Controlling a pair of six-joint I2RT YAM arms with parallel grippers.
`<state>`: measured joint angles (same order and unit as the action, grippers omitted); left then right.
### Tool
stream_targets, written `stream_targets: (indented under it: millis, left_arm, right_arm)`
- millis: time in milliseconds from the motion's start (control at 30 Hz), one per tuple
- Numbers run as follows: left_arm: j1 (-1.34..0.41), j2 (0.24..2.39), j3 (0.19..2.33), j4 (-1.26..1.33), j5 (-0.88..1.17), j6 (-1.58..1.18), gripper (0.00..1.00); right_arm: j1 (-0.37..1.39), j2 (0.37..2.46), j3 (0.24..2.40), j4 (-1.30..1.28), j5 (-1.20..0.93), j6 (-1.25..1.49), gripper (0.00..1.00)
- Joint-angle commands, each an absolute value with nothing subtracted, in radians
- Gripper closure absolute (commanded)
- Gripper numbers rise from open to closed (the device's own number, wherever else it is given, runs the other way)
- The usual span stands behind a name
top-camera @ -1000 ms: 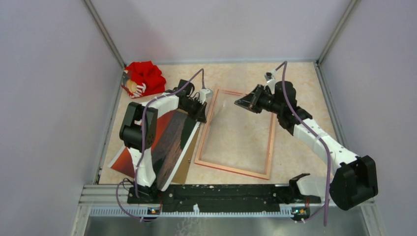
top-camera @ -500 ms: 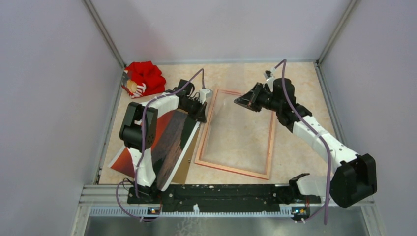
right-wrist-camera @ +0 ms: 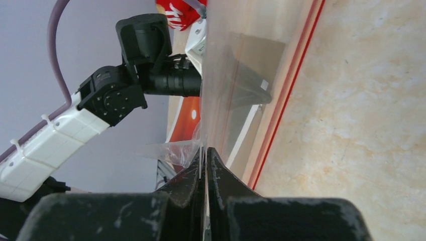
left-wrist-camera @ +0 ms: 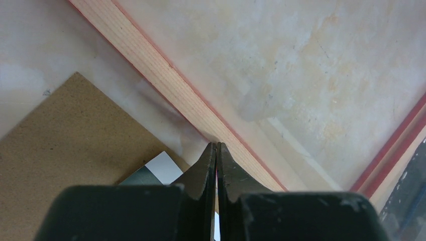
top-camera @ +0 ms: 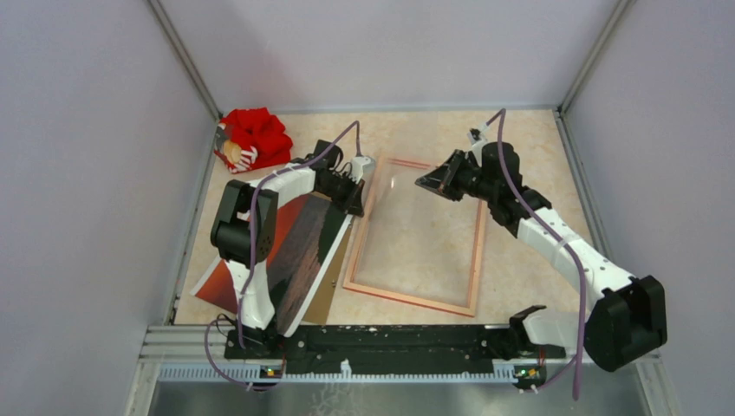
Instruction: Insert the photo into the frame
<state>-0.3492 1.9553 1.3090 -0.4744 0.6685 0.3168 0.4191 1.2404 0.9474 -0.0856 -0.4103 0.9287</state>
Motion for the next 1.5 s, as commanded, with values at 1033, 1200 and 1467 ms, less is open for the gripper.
stream_targets:
  millis: [1033, 1200, 1467]
  left_arm:
    - [-0.367, 1.954, 1.321, -0.477, 0.695, 0.336, 0.95]
    - [-0.368, 1.955, 1.321, -0.478, 0.694, 0.336, 0.95]
    - [-0.367, 1.954, 1.325, -0.483, 0.693, 0.339, 0.96]
  right_arm:
    - [0.316, 1.095, 0.763, -0.459, -0.284, 0.74, 1.0]
    - [0.311, 1.11, 0.745, -0.444, -0.278, 0.738, 1.0]
    - [0.303, 1.145, 0.735, -0.428, -0.265, 0.729, 0.93]
